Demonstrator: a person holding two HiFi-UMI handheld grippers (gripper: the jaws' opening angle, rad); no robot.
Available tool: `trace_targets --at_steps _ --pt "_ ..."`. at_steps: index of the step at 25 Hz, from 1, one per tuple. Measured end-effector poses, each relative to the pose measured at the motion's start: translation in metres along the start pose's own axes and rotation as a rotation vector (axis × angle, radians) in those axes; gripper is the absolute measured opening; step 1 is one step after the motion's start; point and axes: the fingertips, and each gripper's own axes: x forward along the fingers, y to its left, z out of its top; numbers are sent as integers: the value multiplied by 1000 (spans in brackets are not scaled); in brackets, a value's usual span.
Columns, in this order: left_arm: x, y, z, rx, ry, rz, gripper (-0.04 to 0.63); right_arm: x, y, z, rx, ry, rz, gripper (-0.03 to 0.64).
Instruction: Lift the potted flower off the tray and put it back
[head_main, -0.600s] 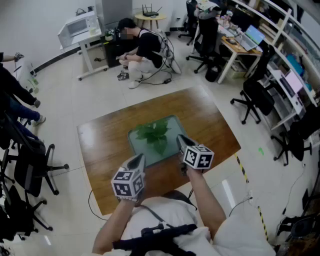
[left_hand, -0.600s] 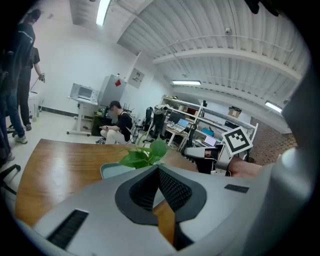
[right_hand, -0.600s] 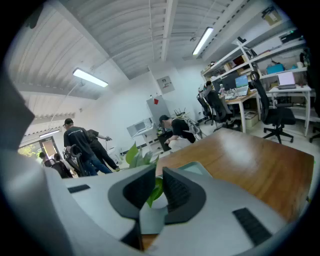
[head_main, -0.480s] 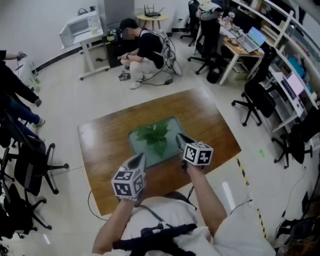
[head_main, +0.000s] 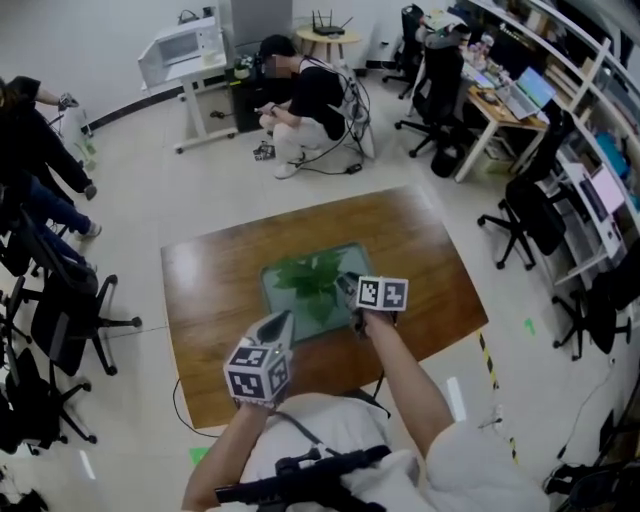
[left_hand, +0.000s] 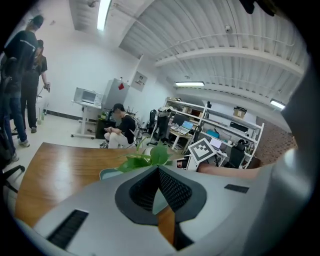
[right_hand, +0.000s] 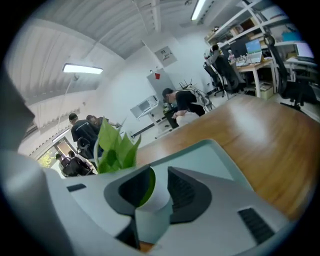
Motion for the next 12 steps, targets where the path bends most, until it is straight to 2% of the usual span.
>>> trace_targets --at_steps 7,12 --pt "-4 13 -4 -27 -7 59 -5 27 5 -14 -2 62 41 135" --pt "-9 16 -11 -36 -1 81 -5 40 7 -23 4 87 38 132"
